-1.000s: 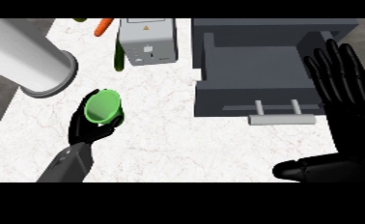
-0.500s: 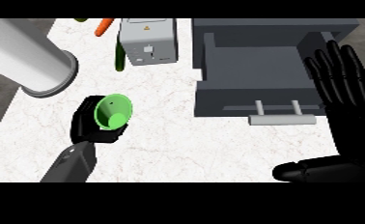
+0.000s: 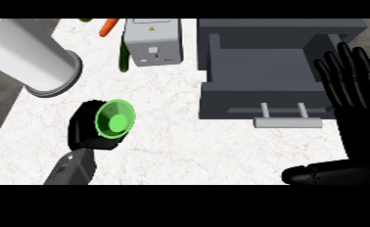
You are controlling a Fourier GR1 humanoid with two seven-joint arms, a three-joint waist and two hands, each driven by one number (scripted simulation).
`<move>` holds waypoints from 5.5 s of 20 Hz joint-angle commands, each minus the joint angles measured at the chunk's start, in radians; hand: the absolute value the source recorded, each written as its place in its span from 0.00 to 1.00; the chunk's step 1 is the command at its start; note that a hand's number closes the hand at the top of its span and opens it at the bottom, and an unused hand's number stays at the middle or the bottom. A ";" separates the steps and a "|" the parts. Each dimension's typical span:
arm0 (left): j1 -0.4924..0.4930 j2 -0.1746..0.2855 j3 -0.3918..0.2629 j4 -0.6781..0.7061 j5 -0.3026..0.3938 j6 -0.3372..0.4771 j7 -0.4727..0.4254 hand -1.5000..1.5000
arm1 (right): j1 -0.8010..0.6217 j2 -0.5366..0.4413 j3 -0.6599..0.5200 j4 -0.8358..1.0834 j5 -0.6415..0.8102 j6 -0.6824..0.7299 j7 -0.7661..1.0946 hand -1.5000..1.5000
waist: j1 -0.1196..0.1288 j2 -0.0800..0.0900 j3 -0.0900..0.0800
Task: Pick up the cup, place it into the drawer and close the drawer
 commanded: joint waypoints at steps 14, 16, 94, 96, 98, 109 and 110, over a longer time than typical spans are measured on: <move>0.006 -0.108 -0.194 -0.757 0.061 0.098 0.516 1.00 | 0.057 0.028 0.023 -0.001 0.019 0.008 -0.046 0.00 | 0.003 -0.002 0.001; -0.036 -0.132 -0.216 -0.755 0.072 0.134 0.536 1.00 | 0.019 0.000 -0.007 0.013 0.014 0.006 -0.018 0.00 | -0.001 0.000 0.000; -0.905 -0.134 -0.757 0.014 0.549 0.620 0.475 0.00 | -0.059 -0.026 -0.058 0.063 -0.182 0.098 -0.007 0.00 | -0.055 0.011 0.001; -0.933 -0.134 -0.711 -0.018 0.551 0.612 0.561 0.00 | 0.003 -0.051 -0.100 0.058 -0.213 0.135 -0.034 0.00 | -0.024 0.002 0.001; -0.910 -0.106 -0.669 -0.001 0.555 0.573 0.534 0.00 | 0.021 -0.080 -0.092 0.008 -0.228 0.171 -0.016 1.00 | -0.024 0.003 0.000; -0.595 0.061 -0.663 -0.400 0.556 0.684 0.643 0.00 | 0.104 -0.170 0.000 -0.031 0.037 0.265 -0.062 1.00 | 0.027 -0.012 0.000; -0.565 0.116 -0.650 -0.455 0.567 0.653 0.654 0.00 | 0.064 -0.159 0.026 -0.022 0.073 0.227 -0.015 1.00 | 0.039 -0.013 -0.001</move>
